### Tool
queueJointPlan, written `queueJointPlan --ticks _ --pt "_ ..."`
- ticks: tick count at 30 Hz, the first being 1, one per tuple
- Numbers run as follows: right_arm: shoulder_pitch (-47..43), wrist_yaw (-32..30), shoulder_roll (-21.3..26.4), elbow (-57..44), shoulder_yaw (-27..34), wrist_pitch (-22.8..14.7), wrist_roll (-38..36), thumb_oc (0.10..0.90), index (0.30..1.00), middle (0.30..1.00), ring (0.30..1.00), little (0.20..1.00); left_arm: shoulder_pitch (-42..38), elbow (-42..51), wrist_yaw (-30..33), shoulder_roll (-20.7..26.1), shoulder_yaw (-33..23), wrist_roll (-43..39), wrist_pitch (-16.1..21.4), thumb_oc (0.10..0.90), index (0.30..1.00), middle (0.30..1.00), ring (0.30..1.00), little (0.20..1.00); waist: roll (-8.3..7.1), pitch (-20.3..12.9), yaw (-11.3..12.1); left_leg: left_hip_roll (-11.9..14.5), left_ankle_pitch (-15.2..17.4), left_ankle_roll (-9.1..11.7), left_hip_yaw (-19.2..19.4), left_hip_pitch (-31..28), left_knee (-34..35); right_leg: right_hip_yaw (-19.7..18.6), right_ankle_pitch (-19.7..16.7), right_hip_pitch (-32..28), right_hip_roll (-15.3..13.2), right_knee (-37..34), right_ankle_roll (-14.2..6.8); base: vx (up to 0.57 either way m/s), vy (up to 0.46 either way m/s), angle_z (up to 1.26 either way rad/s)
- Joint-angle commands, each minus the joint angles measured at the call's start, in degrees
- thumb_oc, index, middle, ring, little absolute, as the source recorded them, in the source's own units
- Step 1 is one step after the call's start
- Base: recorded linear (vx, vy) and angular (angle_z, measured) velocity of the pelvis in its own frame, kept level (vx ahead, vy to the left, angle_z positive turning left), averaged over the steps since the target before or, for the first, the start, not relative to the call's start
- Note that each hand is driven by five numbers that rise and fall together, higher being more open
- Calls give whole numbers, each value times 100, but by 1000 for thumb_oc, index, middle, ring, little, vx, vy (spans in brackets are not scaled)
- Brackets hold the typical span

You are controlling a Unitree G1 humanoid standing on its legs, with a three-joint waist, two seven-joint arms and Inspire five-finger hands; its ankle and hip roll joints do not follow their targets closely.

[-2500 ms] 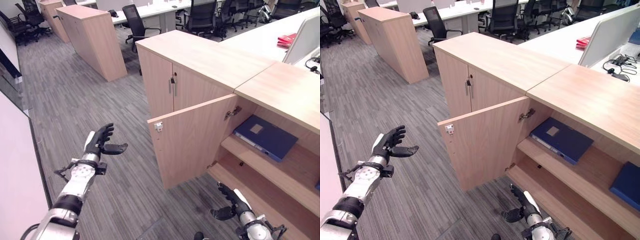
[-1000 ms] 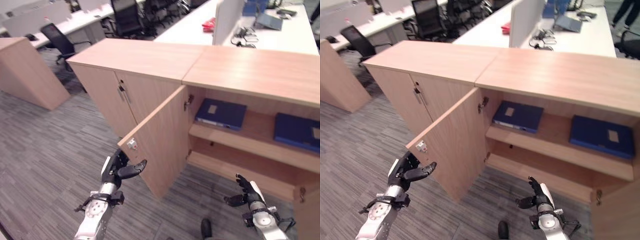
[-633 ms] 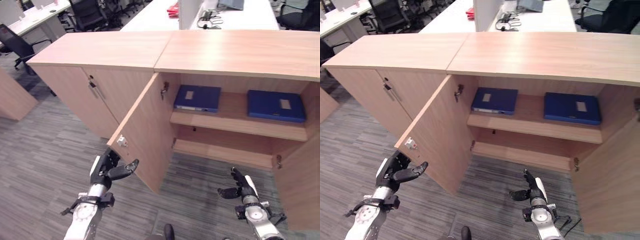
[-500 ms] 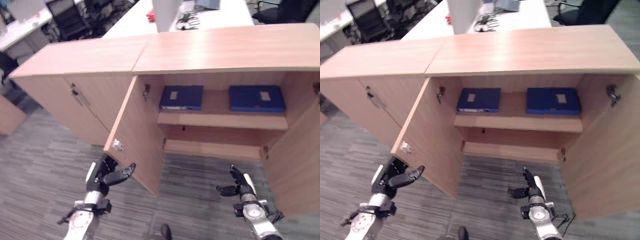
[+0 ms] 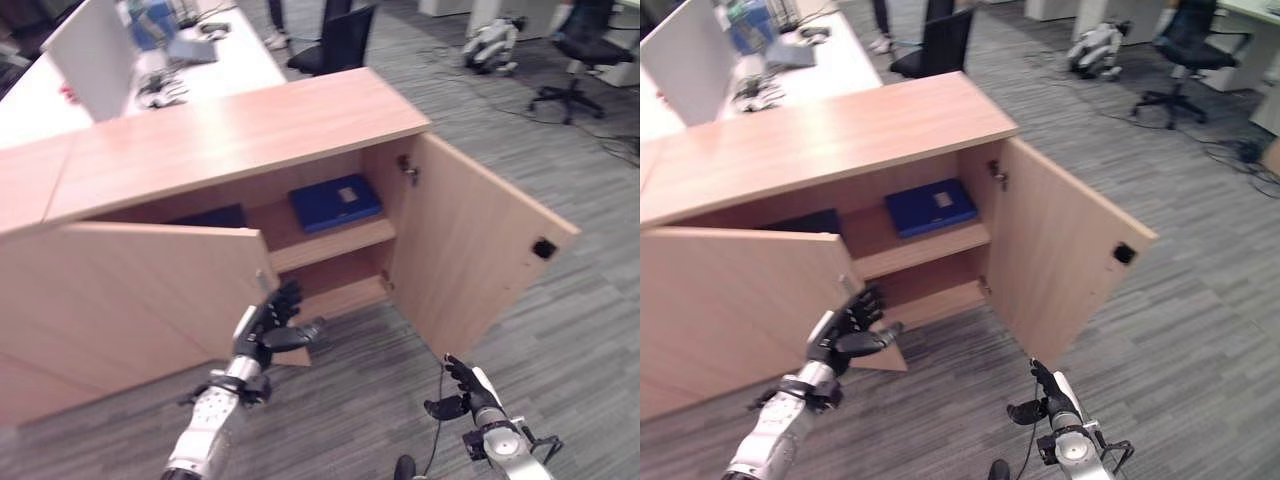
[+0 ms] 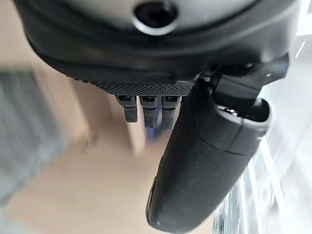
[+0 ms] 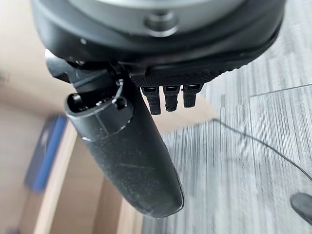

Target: Put the empty folder in the office cabinet

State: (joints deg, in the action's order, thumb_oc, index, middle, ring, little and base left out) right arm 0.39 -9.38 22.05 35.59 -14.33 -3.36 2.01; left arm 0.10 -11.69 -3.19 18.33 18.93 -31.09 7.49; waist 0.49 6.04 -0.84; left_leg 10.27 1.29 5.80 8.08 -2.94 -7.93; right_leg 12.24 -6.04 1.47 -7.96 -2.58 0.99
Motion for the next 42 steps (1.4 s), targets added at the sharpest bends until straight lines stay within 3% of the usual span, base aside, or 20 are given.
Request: queueJointPlan --ticks 1,4,5,11,23,27,28,29,32,34,35,39,42 --pt "-604 -74 193 -352 -41 -402 -59 800 900 900 900 900 -576 432 91 -106 -339 76 585 800 900 900 900 900 20 119 134 -563 181 -179 -469 442 128 464 890 -677 79 -242 -732 114 36 -92" --pt "-614 -4 167 -308 -85 -416 -94 800 900 900 900 900 -832 43 234 8 -546 216 666 800 900 900 900 900 73 108 151 -796 62 -161 -900 597 411 204 885 -710 165 -242 -768 84 49 -77" --pt "-508 80 129 -344 -136 -414 -88 800 900 900 900 900 -1001 -338 420 99 -743 144 657 800 900 900 900 900 117 24 111 -779 70 -181 -911 407 546 162 902 -766 186 -242 -795 108 55 -58" --pt "-143 262 -22 -556 -71 -397 -94 800 900 900 900 900 -1056 -589 567 249 -1219 -26 657 800 900 900 900 900 95 -128 10 -817 1 -251 -840 -36 1085 60 842 -867 173 -242 -823 103 100 -33" --pt "243 381 -334 -386 358 -282 0 800 900 900 900 900 449 -435 -44 121 -1402 270 393 800 900 900 900 900 -77 -181 189 -980 139 -505 -731 -241 1293 60 787 -798 9 -50 -994 3 109 -3" --pt "159 365 -333 -351 467 -261 -9 800 900 900 900 900 741 -605 -148 272 -1374 514 278 800 900 900 900 900 -91 -29 302 -993 158 -615 -720 -209 1266 90 869 -428 -31 687 -1070 -95 94 -2" --pt "49 323 -357 -280 521 -271 -46 800 900 900 900 900 863 -688 -182 346 -1342 649 246 800 900 900 900 900 -81 135 334 -960 180 -689 -668 -214 1218 206 789 -55 -110 1399 -1249 -118 73 -5" --pt "46 323 -357 -279 520 -271 -46 800 900 900 900 900 861 -689 -182 346 -1343 650 247 800 900 900 900 900 -86 133 339 -967 180 -693 -663 -208 1217 196 801 -32 -120 1429 -1252 -123 82 -8" --pt "-74 291 -410 -209 563 -276 -80 800 900 900 900 900 968 -1000 -178 448 -1285 1050 235 800 900 900 900 900 17 292 306 -912 193 -736 -561 -301 1293 478 420 492 -272 2334 -1599 -43 49 -14" --pt "20 237 -416 -253 627 -293 -125 800 900 900 900 900 1011 -1453 -199 436 -1241 1189 172 800 900 900 900 900 -47 301 288 -968 265 -673 -606 -293 1293 639 603 280 -379 1318 -1341 101 -103 -13" --pt "90 194 -410 -335 661 -307 -119 800 900 900 900 900 1050 -1673 -212 336 -1265 1198 151 800 900 900 900 900 -21 303 241 -952 242 -665 -666 -287 1293 440 539 361 -311 1146 -1245 94 -121 24" --pt "-47 124 -236 -139 725 -322 -180 800 900 900 900 900 1238 -2261 -243 244 -1201 1541 147 800 900 900 900 900 -16 65 285 -964 282 -608 -584 -283 1293 581 350 8 -192 262 -1100 136 -115 23" --pt "-288 31 -96 15 777 -333 -272 800 900 900 900 900 1272 -2510 -246 181 -1190 1515 116 800 900 900 900 900 -5 -2 349 -929 288 -565 -568 -336 1293 598 335 -183 -101 21 -1061 141 -96 -11"
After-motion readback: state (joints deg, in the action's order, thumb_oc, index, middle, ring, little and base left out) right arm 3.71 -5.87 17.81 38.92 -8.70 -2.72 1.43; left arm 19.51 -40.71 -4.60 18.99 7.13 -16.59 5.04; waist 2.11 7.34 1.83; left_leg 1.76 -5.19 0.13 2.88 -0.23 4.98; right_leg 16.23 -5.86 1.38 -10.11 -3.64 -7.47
